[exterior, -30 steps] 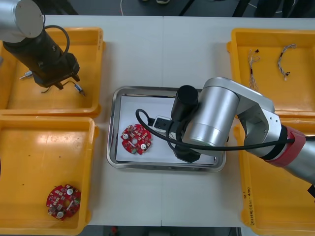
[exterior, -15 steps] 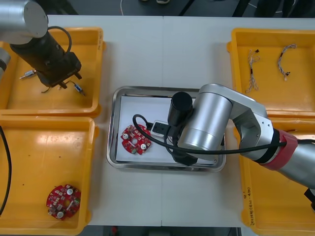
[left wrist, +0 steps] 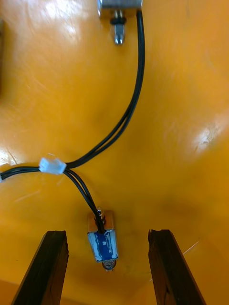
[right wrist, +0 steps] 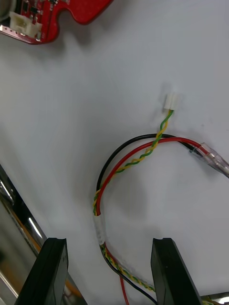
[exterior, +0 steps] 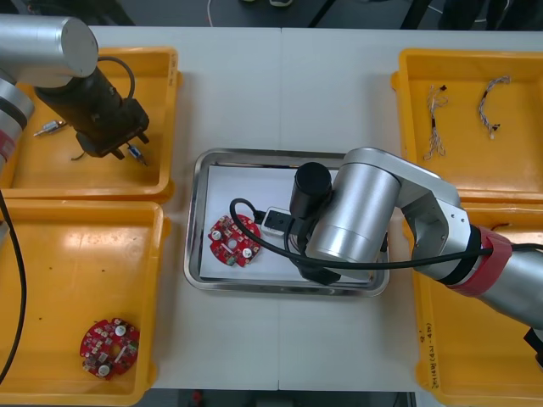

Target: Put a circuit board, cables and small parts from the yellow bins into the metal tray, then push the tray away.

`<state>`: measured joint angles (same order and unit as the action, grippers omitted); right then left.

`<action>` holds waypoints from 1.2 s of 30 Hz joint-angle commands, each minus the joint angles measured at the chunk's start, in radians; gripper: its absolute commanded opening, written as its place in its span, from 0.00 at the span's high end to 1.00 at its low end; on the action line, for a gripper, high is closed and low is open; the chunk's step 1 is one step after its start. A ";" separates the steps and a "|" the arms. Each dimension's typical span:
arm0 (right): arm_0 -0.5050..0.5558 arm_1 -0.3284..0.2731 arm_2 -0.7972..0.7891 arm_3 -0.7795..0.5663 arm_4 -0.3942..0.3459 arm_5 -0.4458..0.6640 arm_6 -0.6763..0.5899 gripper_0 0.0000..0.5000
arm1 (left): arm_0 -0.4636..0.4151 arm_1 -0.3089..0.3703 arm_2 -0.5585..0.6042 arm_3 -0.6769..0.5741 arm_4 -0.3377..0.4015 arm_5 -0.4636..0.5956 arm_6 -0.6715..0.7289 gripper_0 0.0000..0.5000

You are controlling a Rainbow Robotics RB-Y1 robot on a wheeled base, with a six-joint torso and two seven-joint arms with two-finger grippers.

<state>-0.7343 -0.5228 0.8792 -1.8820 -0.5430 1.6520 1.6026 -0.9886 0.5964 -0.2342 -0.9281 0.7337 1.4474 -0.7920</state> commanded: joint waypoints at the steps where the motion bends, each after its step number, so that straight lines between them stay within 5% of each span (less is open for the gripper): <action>1: 0.009 0.020 0.006 -0.025 0.014 0.002 -0.035 0.00 | -0.051 -0.018 -0.027 0.009 0.016 0.001 0.096 0.00; 22: -0.010 0.003 -0.174 -0.286 -0.002 0.268 -0.041 0.00 | -0.051 -0.024 -0.068 0.071 0.019 -0.056 0.086 0.00; 25: -0.017 0.001 -0.229 -0.325 -0.023 0.268 -0.042 0.00 | -0.051 -0.024 -0.073 0.071 0.019 -0.058 0.086 0.28; 27: -0.028 -0.005 -0.276 -0.342 -0.063 0.268 -0.044 0.00 | -0.051 -0.026 -0.073 0.071 0.023 -0.058 0.086 0.94; 36: -0.066 -0.055 -0.439 -0.347 -0.224 0.268 -0.050 0.00 | -0.051 -0.024 -0.073 0.071 0.030 -0.058 0.082 1.00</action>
<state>-0.7546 -0.5354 0.5047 -2.1956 -0.7293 1.9161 1.5832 -1.0030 0.5844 -0.2907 -0.8625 0.7508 1.4002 -0.7912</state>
